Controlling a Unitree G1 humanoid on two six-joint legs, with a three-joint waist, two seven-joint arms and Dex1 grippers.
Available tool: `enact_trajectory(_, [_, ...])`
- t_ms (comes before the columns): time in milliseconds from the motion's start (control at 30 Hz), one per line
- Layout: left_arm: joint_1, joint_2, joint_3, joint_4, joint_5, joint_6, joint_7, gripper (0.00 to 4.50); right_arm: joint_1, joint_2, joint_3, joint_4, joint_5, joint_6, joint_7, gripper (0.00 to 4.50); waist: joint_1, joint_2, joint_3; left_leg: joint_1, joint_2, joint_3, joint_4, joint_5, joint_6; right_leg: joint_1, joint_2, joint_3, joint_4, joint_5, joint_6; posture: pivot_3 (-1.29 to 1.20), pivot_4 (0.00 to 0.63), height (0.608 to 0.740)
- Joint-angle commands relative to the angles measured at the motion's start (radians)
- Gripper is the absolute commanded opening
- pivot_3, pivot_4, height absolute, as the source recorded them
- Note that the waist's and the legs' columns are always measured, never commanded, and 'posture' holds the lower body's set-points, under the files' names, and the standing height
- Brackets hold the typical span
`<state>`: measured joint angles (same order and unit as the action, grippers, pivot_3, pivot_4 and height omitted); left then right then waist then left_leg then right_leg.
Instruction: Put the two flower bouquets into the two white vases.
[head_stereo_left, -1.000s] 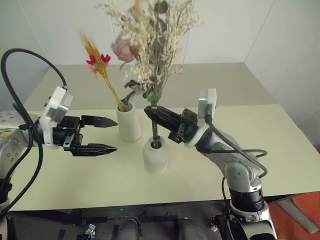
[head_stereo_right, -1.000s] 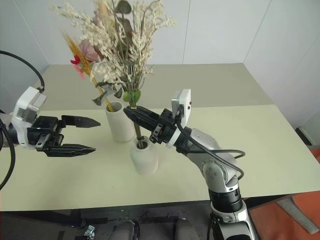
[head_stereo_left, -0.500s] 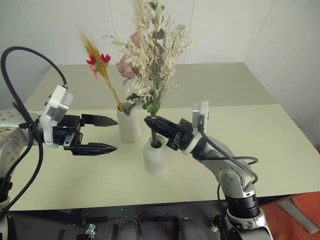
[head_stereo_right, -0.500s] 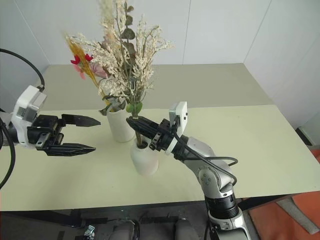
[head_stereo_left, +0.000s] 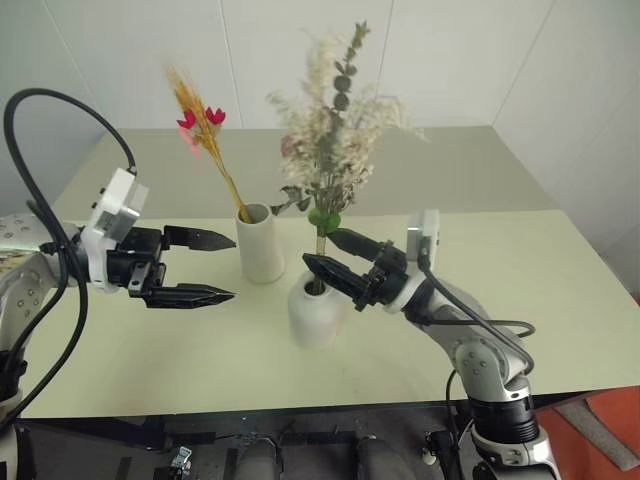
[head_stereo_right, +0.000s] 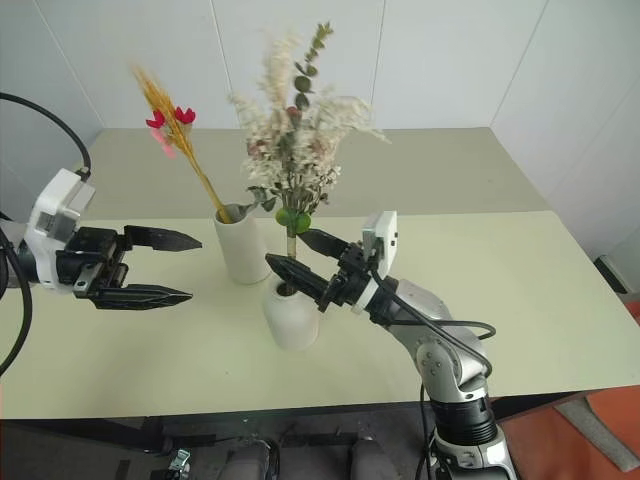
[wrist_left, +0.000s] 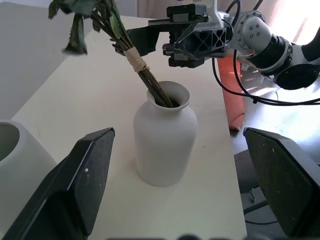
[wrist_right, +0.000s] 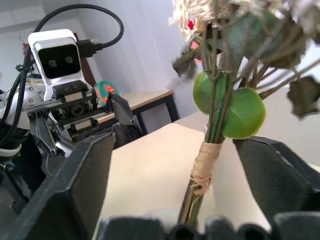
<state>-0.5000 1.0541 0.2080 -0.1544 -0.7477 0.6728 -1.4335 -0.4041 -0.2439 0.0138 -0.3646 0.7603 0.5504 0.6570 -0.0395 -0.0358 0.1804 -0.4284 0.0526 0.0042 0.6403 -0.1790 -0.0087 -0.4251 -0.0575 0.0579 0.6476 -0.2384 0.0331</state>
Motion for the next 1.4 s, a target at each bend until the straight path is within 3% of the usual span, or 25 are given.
enact_trajectory(33, [-0.028,-0.004,-0.008,0.005,0.005,-0.027,-0.009,4.5,0.0,-0.018,-0.01,-0.058,0.03,0.01,0.012,4.47,-0.001,0.0,0.0,0.0,0.0,0.0,0.0,0.0,0.0,0.0,0.0,0.0,0.0,0.0,0.0,0.0,0.15,0.74])
enact_trajectory(433, [-0.021,0.001,-0.009,0.0,-0.001,-0.03,-0.011,4.5,-0.04,-0.079,-0.03,0.001,0.112,0.147,0.006,4.47,-0.002,0.0,0.0,0.0,0.0,0.0,0.0,0.0,0.0,0.0,0.0,0.0,0.0,0.0,0.0,0.0,0.15,0.74])
enact_trajectory(833, [-0.004,-0.001,0.002,-0.022,-0.009,-0.024,0.009,4.5,-0.319,-0.037,-0.054,0.297,0.134,0.195,0.08,4.47,-0.002,0.0,0.0,0.001,0.0,0.0,0.0,0.0,0.0,0.001,0.0,0.0,0.0,0.0,0.0,0.0,0.15,0.74])
enact_trajectory(1400, [0.019,-0.003,0.021,-0.033,-0.006,-0.028,0.028,4.5,-0.259,-0.078,-0.121,0.141,0.286,0.27,0.094,4.47,-0.003,0.0,0.0,0.001,0.0,0.0,0.0,0.0,0.0,0.001,0.0,0.0,0.0,0.0,0.0,0.0,0.15,0.74])
